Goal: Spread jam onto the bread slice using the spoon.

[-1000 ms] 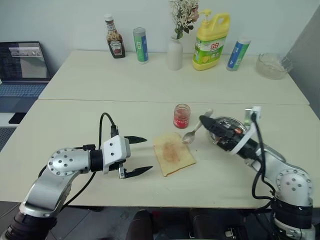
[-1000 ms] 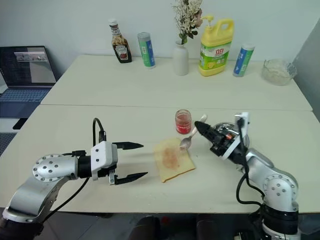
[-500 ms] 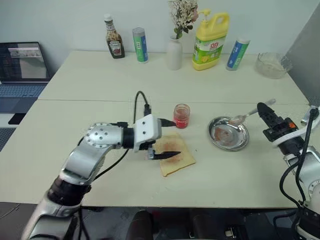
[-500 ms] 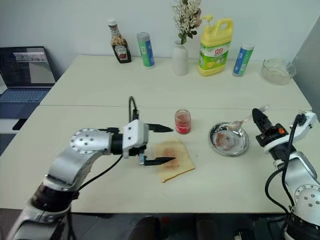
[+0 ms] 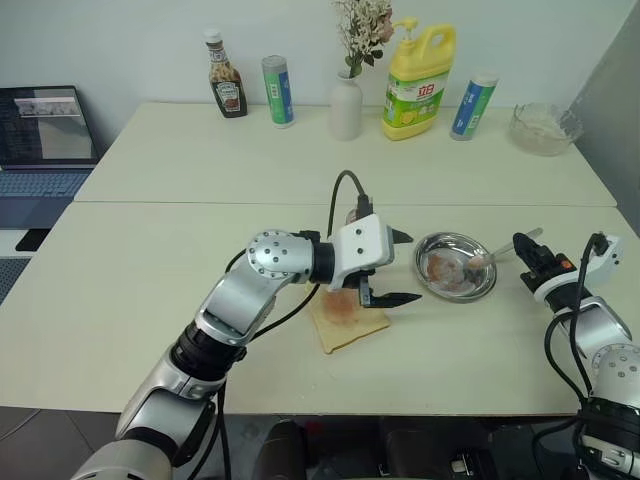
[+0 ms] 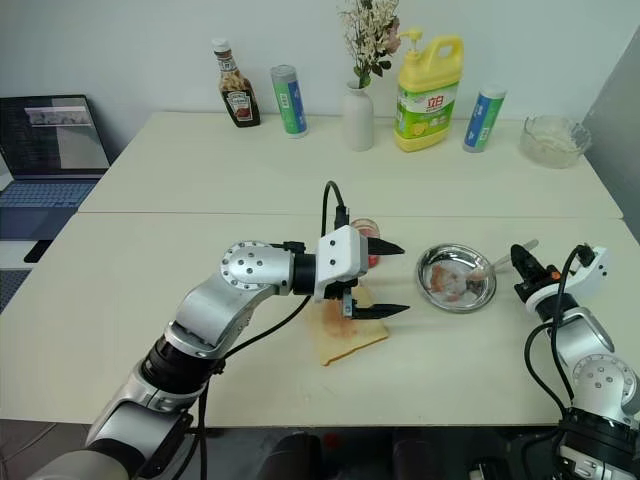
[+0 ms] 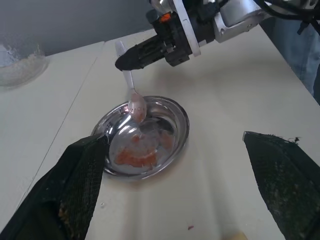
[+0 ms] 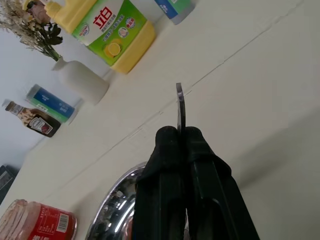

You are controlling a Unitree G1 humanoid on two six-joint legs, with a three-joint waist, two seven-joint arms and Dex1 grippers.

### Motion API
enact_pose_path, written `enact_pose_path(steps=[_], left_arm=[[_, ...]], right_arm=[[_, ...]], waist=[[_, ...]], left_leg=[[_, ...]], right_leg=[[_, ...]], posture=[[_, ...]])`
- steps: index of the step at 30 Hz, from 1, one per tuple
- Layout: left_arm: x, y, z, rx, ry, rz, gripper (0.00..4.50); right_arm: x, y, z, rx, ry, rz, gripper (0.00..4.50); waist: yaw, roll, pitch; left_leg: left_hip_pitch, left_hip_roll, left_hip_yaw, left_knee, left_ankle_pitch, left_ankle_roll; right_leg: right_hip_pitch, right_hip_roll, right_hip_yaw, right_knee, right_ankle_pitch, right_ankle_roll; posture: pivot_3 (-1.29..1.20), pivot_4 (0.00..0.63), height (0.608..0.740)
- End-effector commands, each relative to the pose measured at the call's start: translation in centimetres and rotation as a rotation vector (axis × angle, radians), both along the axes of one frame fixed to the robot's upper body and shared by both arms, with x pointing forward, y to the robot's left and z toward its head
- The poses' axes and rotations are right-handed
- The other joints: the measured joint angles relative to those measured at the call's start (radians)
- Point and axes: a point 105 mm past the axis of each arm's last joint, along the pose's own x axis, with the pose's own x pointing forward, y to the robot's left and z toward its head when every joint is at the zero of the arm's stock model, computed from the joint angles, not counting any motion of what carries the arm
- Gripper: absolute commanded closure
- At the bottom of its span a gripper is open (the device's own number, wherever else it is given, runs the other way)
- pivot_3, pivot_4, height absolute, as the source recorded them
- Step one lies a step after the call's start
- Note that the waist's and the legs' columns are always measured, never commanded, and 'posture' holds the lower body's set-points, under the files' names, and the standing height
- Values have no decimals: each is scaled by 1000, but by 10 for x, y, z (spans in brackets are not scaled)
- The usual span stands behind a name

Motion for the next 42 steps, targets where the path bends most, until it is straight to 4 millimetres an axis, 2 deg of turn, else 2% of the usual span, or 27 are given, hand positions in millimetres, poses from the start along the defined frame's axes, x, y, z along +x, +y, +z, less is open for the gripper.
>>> enact_pose_path(steps=[1,4,13,15,24,27,31,35,37,42], left_arm=[[-1,-4,7,-1,-42,-7,0],[-1,-4,6,6,-48,-6,0],[1,-2,4,7,-52,-1,0],[0,-3,4,5,-53,-1,0],[2,-3,1,6,-57,2,0],[3,-4,1,4,-60,4,0],[3,-4,0,4,-63,8,0],[4,-3,0,3,-65,13,0],[5,-1,0,4,-68,20,0],[5,0,-1,4,-71,25,0]], right_arm=[[2,-9,11,-39,-46,-9,4488],[2,-12,7,-52,-33,-7,3780],[-10,-1,12,-198,-38,100,561],[-13,3,13,-241,-37,135,16],[-20,28,19,-381,-66,285,16],[-17,24,19,-432,-60,261,16],[-11,9,23,-586,-66,176,16],[-8,0,26,-626,-83,110,16],[-8,1,29,-575,-104,104,16],[-12,20,30,-576,-141,200,16]], waist=[[0,0,0],[1,0,0],[1,0,0],[1,0,0],[0,0,0],[2,0,0],[3,0,0],[2,0,0],[1,0,0],[2,0,0]], left_leg=[[0,0,0,0,0,0],[0,0,0,1,0,0],[1,0,0,0,0,0],[1,0,0,1,0,0],[1,0,0,1,0,0],[1,0,0,1,0,0],[1,-1,1,1,0,0],[1,-1,0,1,0,0],[1,-1,0,1,0,0],[1,-1,1,1,1,0]], right_leg=[[0,0,0,0,0,0],[0,0,0,1,0,0],[0,0,0,1,0,0],[0,0,0,2,0,0],[0,0,1,2,0,0],[0,0,1,2,0,0],[0,-1,1,2,0,0],[0,0,1,2,0,0],[0,0,1,2,0,0],[0,0,1,2,0,0]], posture=[[0,150,740],[0,150,740],[0,150,740],[0,150,740],[0,150,740],[0,150,740],[0,150,740],[0,150,740],[0,150,740],[0,150,740]])
